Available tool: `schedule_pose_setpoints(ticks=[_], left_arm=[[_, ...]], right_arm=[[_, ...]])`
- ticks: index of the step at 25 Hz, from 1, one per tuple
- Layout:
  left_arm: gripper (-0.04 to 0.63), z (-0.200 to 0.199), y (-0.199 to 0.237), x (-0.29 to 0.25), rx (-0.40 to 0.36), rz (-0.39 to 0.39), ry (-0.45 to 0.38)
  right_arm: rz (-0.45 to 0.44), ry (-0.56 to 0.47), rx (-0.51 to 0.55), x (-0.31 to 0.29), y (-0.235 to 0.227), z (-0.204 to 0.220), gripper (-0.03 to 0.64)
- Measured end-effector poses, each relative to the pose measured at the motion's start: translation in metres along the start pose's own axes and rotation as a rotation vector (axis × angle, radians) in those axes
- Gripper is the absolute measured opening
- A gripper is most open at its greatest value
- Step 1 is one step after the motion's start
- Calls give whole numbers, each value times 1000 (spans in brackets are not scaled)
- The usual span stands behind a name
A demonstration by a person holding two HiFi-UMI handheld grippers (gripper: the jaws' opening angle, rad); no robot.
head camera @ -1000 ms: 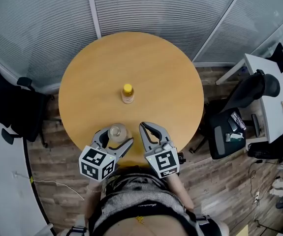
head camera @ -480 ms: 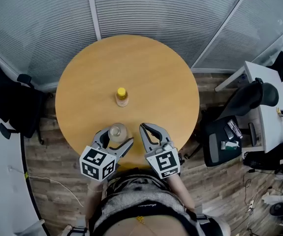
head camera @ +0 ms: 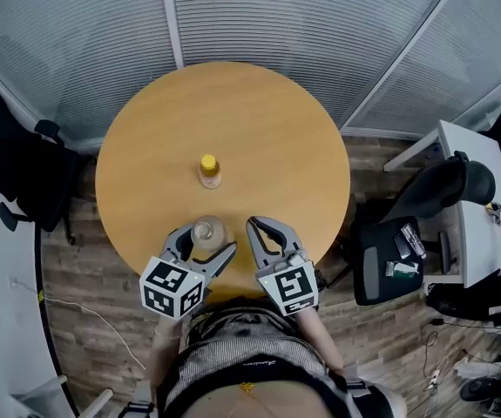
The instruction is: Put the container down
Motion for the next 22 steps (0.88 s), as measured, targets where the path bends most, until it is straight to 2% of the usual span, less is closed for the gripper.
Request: schedule_pose_setpoints(ticks=[22], left_arm=[[330,8,-3,-10,12,-7,19]], right_arm=[[-2,20,9,10,-3,9,23]])
Point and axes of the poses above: the fingertips, and each gripper's own axes: x backward along the fingers, y to its left, z out of its underside, the point moved 9 cm from there along x, backward along the fingers, and after that the axes turned 3 degrees about y, right-handed, at the moved point
